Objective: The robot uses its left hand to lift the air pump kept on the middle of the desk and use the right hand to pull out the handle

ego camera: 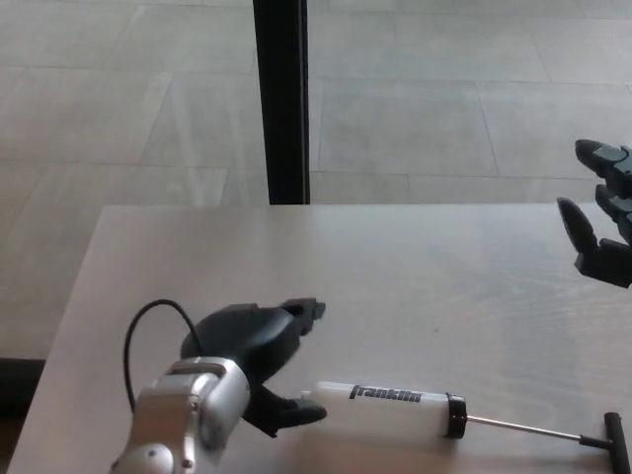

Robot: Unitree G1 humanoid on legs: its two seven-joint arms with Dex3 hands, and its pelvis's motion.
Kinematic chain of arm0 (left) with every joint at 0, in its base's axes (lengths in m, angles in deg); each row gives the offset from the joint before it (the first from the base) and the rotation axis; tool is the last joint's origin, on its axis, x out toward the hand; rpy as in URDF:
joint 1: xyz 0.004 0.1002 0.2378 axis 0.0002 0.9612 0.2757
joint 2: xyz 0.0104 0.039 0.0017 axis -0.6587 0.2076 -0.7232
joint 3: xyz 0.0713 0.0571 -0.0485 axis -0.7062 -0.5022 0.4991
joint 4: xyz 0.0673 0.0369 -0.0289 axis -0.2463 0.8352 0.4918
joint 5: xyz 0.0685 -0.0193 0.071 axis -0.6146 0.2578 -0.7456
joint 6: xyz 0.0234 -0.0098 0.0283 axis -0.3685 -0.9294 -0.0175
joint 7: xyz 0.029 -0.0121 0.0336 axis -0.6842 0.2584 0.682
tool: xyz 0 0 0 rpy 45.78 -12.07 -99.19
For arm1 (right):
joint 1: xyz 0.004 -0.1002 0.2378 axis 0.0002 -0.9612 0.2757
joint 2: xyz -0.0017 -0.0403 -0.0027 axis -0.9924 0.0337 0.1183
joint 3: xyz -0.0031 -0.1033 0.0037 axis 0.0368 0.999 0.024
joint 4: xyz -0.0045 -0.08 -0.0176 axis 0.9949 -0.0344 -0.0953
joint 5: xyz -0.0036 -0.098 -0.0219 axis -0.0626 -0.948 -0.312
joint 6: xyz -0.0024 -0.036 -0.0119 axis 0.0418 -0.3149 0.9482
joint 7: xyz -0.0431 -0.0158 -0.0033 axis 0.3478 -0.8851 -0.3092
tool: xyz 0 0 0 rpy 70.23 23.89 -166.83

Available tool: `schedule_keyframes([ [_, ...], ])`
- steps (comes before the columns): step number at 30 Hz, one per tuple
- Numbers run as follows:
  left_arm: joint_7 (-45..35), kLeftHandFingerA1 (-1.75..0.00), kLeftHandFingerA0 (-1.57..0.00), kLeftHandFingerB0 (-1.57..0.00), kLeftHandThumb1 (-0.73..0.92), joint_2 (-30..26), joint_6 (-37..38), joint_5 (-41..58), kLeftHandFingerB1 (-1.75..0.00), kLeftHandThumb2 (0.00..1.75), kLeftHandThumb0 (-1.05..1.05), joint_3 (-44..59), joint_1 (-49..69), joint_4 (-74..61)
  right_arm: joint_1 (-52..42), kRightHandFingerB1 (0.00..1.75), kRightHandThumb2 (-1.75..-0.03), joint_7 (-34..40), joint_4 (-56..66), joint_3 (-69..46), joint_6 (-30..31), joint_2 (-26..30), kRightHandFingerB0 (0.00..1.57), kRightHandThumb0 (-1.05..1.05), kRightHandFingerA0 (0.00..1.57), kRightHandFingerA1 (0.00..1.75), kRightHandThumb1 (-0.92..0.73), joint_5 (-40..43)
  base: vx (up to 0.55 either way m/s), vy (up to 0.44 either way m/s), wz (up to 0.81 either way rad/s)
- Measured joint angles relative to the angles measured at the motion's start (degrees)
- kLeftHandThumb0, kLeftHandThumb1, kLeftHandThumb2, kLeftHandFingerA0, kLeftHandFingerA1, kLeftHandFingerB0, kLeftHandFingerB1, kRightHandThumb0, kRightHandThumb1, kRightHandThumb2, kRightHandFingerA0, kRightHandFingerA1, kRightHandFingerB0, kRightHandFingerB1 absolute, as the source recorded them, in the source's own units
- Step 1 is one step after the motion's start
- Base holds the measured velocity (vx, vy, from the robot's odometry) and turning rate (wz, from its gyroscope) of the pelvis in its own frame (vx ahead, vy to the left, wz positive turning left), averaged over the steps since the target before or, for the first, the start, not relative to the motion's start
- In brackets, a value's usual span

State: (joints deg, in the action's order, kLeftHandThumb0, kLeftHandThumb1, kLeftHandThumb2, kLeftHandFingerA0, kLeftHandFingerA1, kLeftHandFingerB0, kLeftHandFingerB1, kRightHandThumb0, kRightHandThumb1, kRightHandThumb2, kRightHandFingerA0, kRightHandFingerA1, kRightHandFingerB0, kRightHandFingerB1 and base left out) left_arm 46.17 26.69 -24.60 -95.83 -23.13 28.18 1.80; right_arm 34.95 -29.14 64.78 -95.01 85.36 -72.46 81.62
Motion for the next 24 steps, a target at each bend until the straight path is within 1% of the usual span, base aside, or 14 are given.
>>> schedule_keyframes([
  [5,-2.26,0.0,0.0,0.0,0.78,-1.14,-0.04,5.03,0.0,0.64,-0.86,8.45,-1.99,0.4,-0.33,0.16,-0.98,-0.54,-0.05,-1.96,0.0,1.68,0.04,-0.87,0.0,0.1,-0.71,0.09,0.0,0.0,0.0],
  [6,-2.46,-0.11,0.0,0.0,0.68,-1.36,-0.04,5.58,0.0,1.04,-1.0,9.39,-2.22,0.48,-0.36,0.17,-1.01,-0.58,-0.07,-2.25,0.0,1.97,0.05,-0.92,0.0,0.09,-0.73,0.13,0.0,0.0,0.0],
  [8,-3.18,-0.01,0.0,0.0,0.77,-2.33,-0.06,7.52,-0.19,0.7,-0.74,13.04,-2.95,0.84,-0.57,0.22,-1.01,-0.73,-0.2,-3.68,0.0,3.14,0.05,-0.92,0.0,0.12,-0.7,0.33,0.0,0.0,0.0],
  [9,-3.38,-0.21,0.0,-0.1,0.64,-2.62,-0.07,8.17,-0.13,1.0,-0.84,14.23,-3.14,0.94,-0.67,0.28,-1.0,-0.8,-0.26,-4.15,0.0,3.61,0.02,-0.84,0.0,0.24,-0.66,0.41,0.0,0.0,0.0],
  [12,-4.09,-0.22,0.0,-0.09,0.62,-4.38,-0.07,10.74,-0.12,0.98,-0.84,19.45,-3.35,1.46,-1.3,0.26,-1.02,-1.19,-1.08,-6.5,-0.04,5.94,0.08,-0.84,0.03,0.25,-0.64,0.86,0.0,0.0,0.0],
  [13,-4.35,-0.13,0.0,0.0,0.76,-5.09,-0.07,11.62,-0.15,0.66,-0.73,21.47,-3.35,1.8,-1.69,0.25,-0.65,-1.33,-1.57,-7.52,-0.04,6.92,0.12,-0.8,0.05,0.36,-0.78,1.05,0.0,0.0,0.0],
  [14,-4.5,-0.23,0.0,0.0,0.63,-5.58,-0.07,12.23,-0.08,0.99,-0.89,22.73,-3.34,2.06,-1.91,0.27,-0.7,-1.41,-1.91,-8.15,-0.06,7.46,0.13,-0.9,0.08,0.43,-0.71,1.15,0.0,0.0,0.0],
  [16,-4.77,-0.22,0.0,0.0,0.62,-6.53,-0.06,13.38,-0.09,0.99,-0.87,25.38,-3.26,2.65,-2.48,0.24,-0.64,-1.54,-2.76,-9.34,-0.11,8.74,0.13,-0.89,0.09,0.41,-0.8,1.37,0.0,0.0,0.0],
  [17,-4.96,-0.32,-0.03,-0.05,0.6,-7.39,-0.06,14.33,-0.18,1.0,-0.78,27.62,-2.97,3.2,-3.05,0.38,-0.98,-1.59,-3.58,-10.43,-0.15,9.86,0.06,-0.8,0.08,0.52,-0.63,1.57,0.0,0.0,0.0],
  [19,-5.24,-0.41,-0.03,-0.02,0.58,-8.79,-0.06,15.78,-0.26,0.99,-0.76,31.35,-2.17,4.1,-4.11,0.42,-0.96,-1.68,-4.99,-12.31,-0.24,11.79,0.07,-0.76,0.13,0.54,-0.63,1.94,0.0,0.0,0.0],
  [20,-5.3,-0.45,-0.03,-0.02,0.79,-9.35,-0.06,16.4,-0.29,0.65,-0.75,33.08,-1.57,4.55,-4.78,0.29,-0.64,-1.68,-5.58,-13.18,-0.32,12.63,0.16,-0.75,0.18,0.49,-0.79,2.08,0.0,0.0,0.0],
  [22,-5.4,-0.49,0.0,-0.06,0.59,-10.51,-0.06,17.53,-0.33,0.98,-0.75,36.31,-0.14,5.46,-6.02,0.28,-0.63,-1.68,-7.01,-14.85,-0.43,14.08,0.16,-0.78,0.18,0.5,-0.75,2.29,0.0,0.0,0.0],
  [23,-5.42,-0.53,0.0,-0.07,0.6,-10.97,-0.05,18.05,-0.38,0.96,-0.84,37.76,0.52,5.84,-6.63,0.41,-0.96,-1.68,-7.57,-15.56,-0.52,14.68,0.06,-0.77,0.16,0.55,-0.61,2.35,0.0,0.0,0.0],
  [24,-5.42,-0.51,-0.04,-0.07,0.8,-11.49,-0.03,18.76,-0.29,0.64,-0.72,39.72,1.48,6.51,-7.58,0.42,-0.94,-1.68,-8.42,-16.63,-0.63,15.47,0.1,-0.77,0.15,0.55,-0.6,2.48,0.0,0.0,0.0],
])
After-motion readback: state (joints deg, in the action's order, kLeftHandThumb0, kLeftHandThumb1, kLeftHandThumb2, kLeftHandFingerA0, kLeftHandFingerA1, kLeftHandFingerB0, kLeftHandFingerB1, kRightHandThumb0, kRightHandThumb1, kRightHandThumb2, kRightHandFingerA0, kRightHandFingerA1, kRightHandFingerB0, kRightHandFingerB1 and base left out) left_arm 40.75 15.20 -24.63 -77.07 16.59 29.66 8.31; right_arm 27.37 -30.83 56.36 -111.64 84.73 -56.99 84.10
